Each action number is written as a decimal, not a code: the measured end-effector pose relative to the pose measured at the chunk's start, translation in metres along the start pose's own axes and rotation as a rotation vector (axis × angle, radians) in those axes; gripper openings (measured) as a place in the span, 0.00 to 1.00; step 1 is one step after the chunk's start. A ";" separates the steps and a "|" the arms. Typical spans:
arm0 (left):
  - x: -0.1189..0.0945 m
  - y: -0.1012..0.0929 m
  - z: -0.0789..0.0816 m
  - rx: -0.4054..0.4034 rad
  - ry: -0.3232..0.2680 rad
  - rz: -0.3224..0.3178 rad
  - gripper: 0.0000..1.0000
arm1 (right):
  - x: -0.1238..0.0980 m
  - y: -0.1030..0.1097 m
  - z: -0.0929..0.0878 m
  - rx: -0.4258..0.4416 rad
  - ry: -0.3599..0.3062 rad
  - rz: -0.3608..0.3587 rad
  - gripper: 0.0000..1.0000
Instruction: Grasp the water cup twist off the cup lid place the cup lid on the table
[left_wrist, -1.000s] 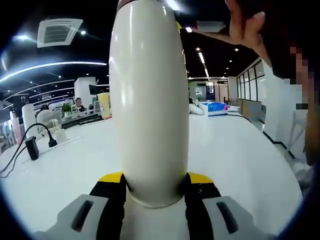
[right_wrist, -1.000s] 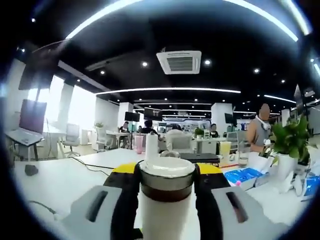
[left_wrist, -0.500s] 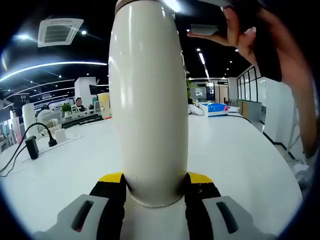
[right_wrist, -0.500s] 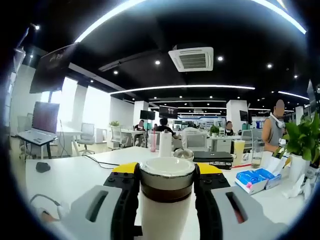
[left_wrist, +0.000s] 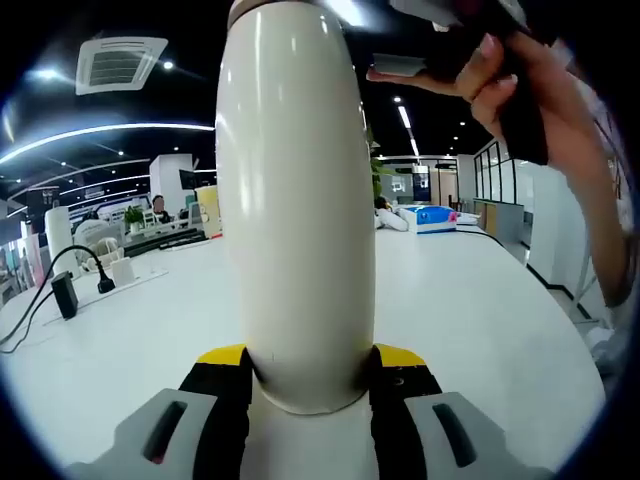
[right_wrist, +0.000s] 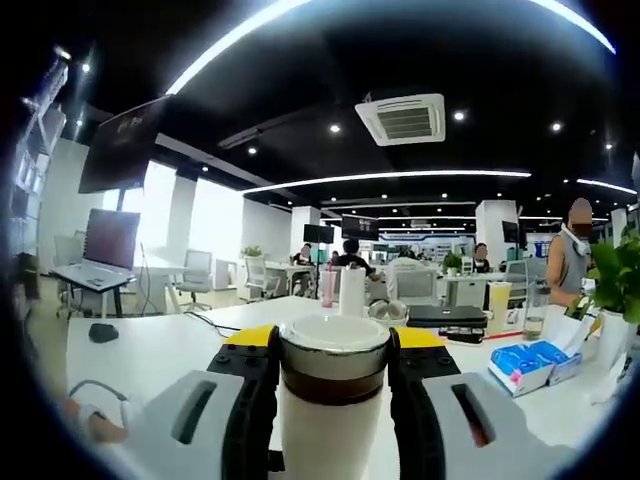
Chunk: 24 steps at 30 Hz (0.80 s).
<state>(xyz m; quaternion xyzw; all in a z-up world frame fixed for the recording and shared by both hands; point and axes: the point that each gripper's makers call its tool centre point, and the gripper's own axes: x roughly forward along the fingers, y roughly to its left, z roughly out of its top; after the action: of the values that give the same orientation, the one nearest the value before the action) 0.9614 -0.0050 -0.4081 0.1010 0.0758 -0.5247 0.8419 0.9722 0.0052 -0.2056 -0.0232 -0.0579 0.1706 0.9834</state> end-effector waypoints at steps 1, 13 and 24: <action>0.000 0.000 0.000 0.000 0.000 0.000 0.48 | 0.000 0.000 0.000 0.002 0.000 0.008 0.45; 0.000 0.001 0.000 -0.003 0.001 0.000 0.48 | 0.005 0.003 -0.001 0.006 -0.021 0.123 0.45; 0.001 0.001 -0.001 -0.003 0.001 0.005 0.48 | 0.011 0.009 -0.002 0.012 -0.015 0.242 0.45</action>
<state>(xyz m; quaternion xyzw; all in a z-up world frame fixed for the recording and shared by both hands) 0.9621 -0.0049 -0.4092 0.1001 0.0769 -0.5222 0.8434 0.9800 0.0170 -0.2067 -0.0228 -0.0610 0.2884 0.9553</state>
